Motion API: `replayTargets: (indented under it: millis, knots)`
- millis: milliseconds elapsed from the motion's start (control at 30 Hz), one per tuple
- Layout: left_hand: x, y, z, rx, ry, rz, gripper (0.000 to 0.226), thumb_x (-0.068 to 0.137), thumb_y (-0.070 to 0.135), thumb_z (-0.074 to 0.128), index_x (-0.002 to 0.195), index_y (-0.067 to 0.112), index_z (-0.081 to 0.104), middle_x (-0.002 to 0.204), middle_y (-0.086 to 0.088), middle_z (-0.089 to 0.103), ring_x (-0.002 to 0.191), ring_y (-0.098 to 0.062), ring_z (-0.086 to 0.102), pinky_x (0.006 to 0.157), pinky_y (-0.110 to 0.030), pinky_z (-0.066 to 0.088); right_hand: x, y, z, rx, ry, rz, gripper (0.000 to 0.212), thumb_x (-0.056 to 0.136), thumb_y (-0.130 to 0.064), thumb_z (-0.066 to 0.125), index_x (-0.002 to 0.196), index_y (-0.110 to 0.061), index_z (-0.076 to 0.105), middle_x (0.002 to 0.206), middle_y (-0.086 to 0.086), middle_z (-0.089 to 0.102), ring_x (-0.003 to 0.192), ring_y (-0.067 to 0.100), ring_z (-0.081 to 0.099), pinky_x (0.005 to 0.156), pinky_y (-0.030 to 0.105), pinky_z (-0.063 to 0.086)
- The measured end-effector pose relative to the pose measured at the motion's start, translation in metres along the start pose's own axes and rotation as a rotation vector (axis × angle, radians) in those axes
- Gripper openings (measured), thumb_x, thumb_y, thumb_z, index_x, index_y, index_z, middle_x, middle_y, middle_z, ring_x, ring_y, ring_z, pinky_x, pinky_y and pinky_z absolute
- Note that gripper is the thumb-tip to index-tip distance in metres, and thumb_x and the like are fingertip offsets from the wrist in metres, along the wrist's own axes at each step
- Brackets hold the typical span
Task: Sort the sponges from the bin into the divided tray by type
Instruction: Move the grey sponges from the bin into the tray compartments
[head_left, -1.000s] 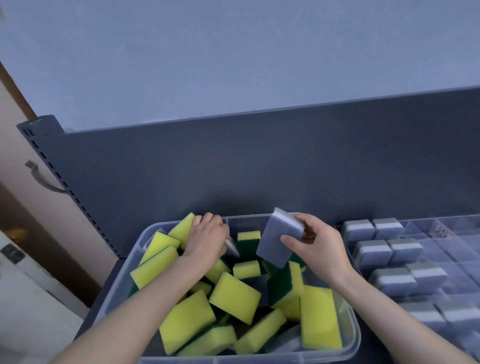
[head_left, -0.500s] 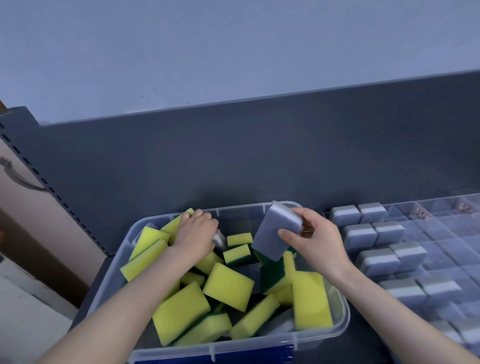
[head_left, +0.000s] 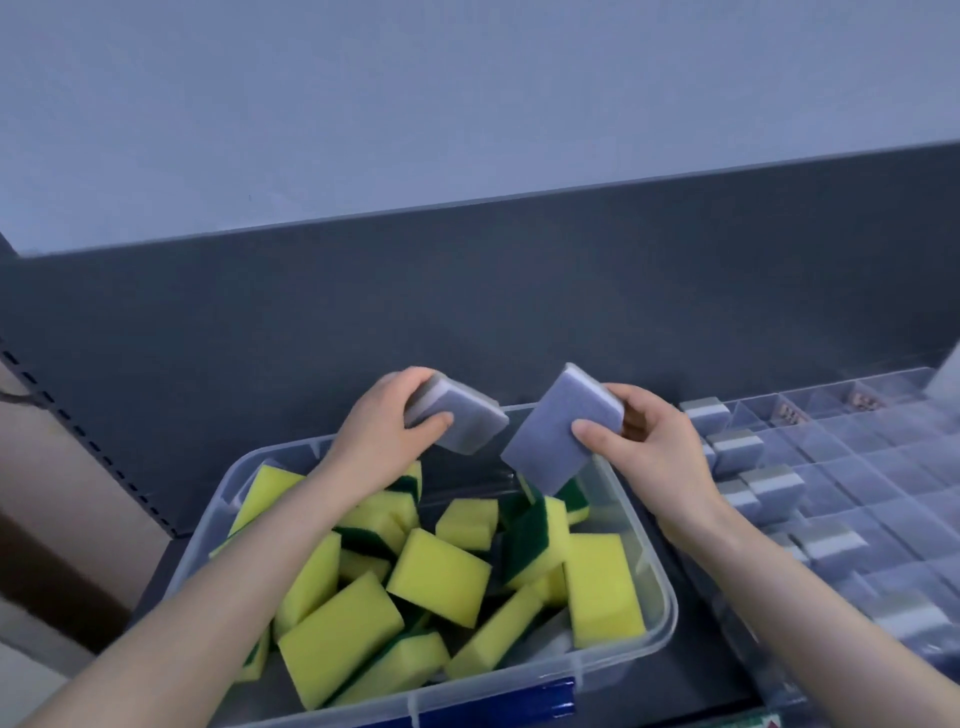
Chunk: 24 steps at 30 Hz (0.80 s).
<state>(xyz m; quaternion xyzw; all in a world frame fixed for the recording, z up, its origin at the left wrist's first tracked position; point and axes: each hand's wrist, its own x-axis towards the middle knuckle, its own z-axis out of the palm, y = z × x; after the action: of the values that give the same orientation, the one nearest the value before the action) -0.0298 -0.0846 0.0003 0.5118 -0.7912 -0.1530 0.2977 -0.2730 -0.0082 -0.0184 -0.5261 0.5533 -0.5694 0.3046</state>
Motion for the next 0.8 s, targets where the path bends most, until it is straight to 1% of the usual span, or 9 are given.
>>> replayTargets:
  millis: [67, 167, 300, 433, 500, 567, 667, 700, 800]
  knots:
    - [0.003, 0.011, 0.002, -0.063, 0.001, 0.010, 0.040, 0.086, 0.022, 0.067, 0.124, 0.021, 0.056, 0.116, 0.007, 0.057, 0.104, -0.009, 0.052, 0.082, -0.023, 0.038, 0.003, -0.003, -0.010, 0.042, 0.011, -0.001, 0.028, 0.078, -0.012, 0.074, 0.103, -0.021, 0.065, 0.092, -0.004, 0.073, 0.084, 0.009, 0.068, 0.074, 0.024, 0.054]
    - [0.009, 0.029, 0.007, -0.113, 0.008, -0.001, 0.045, 0.084, 0.018, 0.069, 0.126, 0.024, 0.056, 0.119, 0.008, 0.058, 0.108, -0.009, 0.054, 0.087, -0.024, 0.040, 0.009, -0.005, -0.031, 0.082, 0.030, -0.003, 0.027, 0.078, -0.010, 0.073, 0.102, -0.020, 0.066, 0.092, -0.004, 0.073, 0.082, 0.006, 0.067, 0.073, 0.023, 0.053]
    - [0.023, 0.059, 0.021, -0.185, 0.000, -0.023, 0.048, 0.080, 0.012, 0.073, 0.123, 0.027, 0.057, 0.115, 0.010, 0.063, 0.106, -0.011, 0.059, 0.094, -0.035, 0.048, 0.025, -0.001, -0.075, 0.099, 0.055, -0.011, 0.028, 0.078, -0.007, 0.073, 0.103, -0.020, 0.066, 0.092, -0.004, 0.073, 0.082, 0.008, 0.066, 0.078, 0.031, 0.052]
    - [0.039, 0.101, 0.047, -0.243, 0.032, -0.035, 0.044, 0.078, 0.012, 0.075, 0.113, 0.030, 0.056, 0.106, 0.011, 0.065, 0.098, -0.009, 0.062, 0.088, -0.041, 0.053, 0.047, 0.004, -0.133, 0.049, 0.053, -0.012, 0.037, 0.079, -0.010, 0.072, 0.112, -0.021, 0.062, 0.100, -0.004, 0.072, 0.091, 0.014, 0.068, 0.081, 0.034, 0.054]
    - [0.048, 0.124, 0.063, -0.259, 0.040, -0.037, 0.042, 0.078, 0.013, 0.075, 0.110, 0.031, 0.055, 0.105, 0.012, 0.065, 0.097, -0.007, 0.062, 0.087, -0.040, 0.053, 0.059, 0.007, -0.163, 0.016, 0.030, -0.015, 0.035, 0.079, -0.012, 0.072, 0.110, -0.024, 0.063, 0.099, -0.005, 0.072, 0.089, 0.014, 0.068, 0.077, 0.031, 0.053]
    - [0.059, 0.145, 0.081, -0.252, 0.029, -0.031, 0.041, 0.079, 0.016, 0.074, 0.112, 0.030, 0.055, 0.105, 0.012, 0.065, 0.098, -0.007, 0.062, 0.088, -0.039, 0.053, 0.071, 0.012, -0.189, -0.046, 0.008, -0.029, 0.031, 0.078, -0.011, 0.072, 0.104, -0.027, 0.065, 0.095, -0.006, 0.071, 0.086, 0.014, 0.067, 0.074, 0.029, 0.053]
    - [0.073, 0.173, 0.108, -0.270, 0.036, -0.035, 0.040, 0.080, 0.019, 0.074, 0.114, 0.029, 0.057, 0.106, 0.013, 0.065, 0.098, -0.009, 0.062, 0.087, -0.041, 0.053, 0.090, 0.023, -0.225, -0.110, -0.004, -0.031, 0.028, 0.076, -0.009, 0.072, 0.095, -0.029, 0.065, 0.091, -0.007, 0.071, 0.085, 0.015, 0.067, 0.068, 0.020, 0.052]
    - [0.079, 0.184, 0.120, -0.272, 0.046, -0.043, 0.039, 0.080, 0.019, 0.074, 0.114, 0.029, 0.057, 0.105, 0.013, 0.065, 0.098, -0.009, 0.062, 0.087, -0.042, 0.053, 0.097, 0.028, -0.240, -0.130, -0.017, -0.030, 0.026, 0.076, -0.011, 0.072, 0.095, -0.028, 0.066, 0.090, -0.006, 0.071, 0.084, 0.017, 0.067, 0.068, 0.021, 0.053]
    - [0.089, 0.203, 0.143, -0.255, 0.037, -0.049, 0.038, 0.079, 0.020, 0.074, 0.112, 0.029, 0.058, 0.103, 0.015, 0.065, 0.096, -0.006, 0.061, 0.087, -0.038, 0.053, 0.111, 0.044, -0.267, -0.218, -0.024, -0.037, 0.020, 0.076, -0.021, 0.074, 0.095, -0.026, 0.067, 0.087, -0.005, 0.071, 0.083, 0.022, 0.067, 0.075, 0.033, 0.056]
